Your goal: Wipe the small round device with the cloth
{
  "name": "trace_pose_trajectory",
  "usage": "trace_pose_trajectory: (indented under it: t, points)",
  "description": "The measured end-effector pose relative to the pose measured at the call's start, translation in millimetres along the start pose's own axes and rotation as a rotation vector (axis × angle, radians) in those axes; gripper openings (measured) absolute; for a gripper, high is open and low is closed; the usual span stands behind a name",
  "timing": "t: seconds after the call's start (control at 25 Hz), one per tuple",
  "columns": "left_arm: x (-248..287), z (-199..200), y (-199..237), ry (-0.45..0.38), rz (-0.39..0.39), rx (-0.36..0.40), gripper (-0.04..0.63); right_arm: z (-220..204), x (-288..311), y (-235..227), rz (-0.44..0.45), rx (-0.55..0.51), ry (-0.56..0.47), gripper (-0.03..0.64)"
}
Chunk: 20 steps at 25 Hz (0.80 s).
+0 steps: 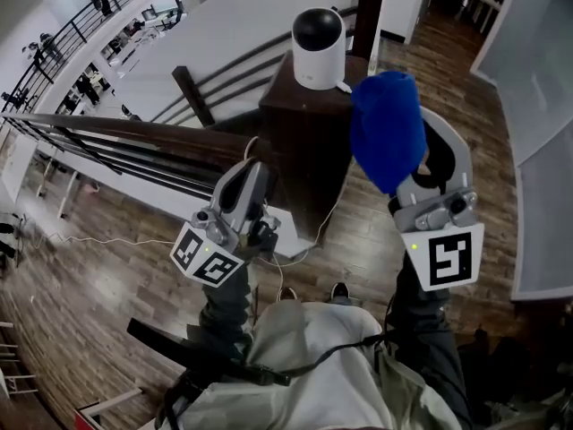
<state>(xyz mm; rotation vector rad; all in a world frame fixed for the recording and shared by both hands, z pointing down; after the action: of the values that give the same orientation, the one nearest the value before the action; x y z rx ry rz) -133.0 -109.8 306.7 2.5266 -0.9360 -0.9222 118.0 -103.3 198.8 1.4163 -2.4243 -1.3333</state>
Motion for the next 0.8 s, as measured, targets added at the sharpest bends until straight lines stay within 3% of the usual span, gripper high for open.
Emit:
trace_pose_trajectory:
  t: [0.12,0.36,0.8]
  points:
    - [-1.4,-6.5,-1.3,0.005,0.0,-0.005,-0.009,-2.4,-21.2,17.6,0.018,0.126,-0.017,0.077]
    - [-2.3,-19.7,-7.9,0.022,0.003,-0.013,-0.009,-20.2,-37.8,52.2,0.058,0.203,0.072,0.077]
    - [11.8,-39.3,-26.1,0.044,-0.021,-0.027,-0.009,-16.5,-58.5,59.5,0.106,0.238,0.086,0.077]
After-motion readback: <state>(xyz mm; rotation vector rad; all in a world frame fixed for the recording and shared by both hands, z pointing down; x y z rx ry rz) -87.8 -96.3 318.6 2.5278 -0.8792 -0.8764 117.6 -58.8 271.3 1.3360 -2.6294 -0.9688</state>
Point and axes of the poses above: the fingertips, and each gripper's own axes: x forward along the fingers, y to its left, z out of its top, the point moved 7 cm from there along -x, backward along the fingers, and after that the axes turned 14 degrees about -x, right-handed, at the moved point
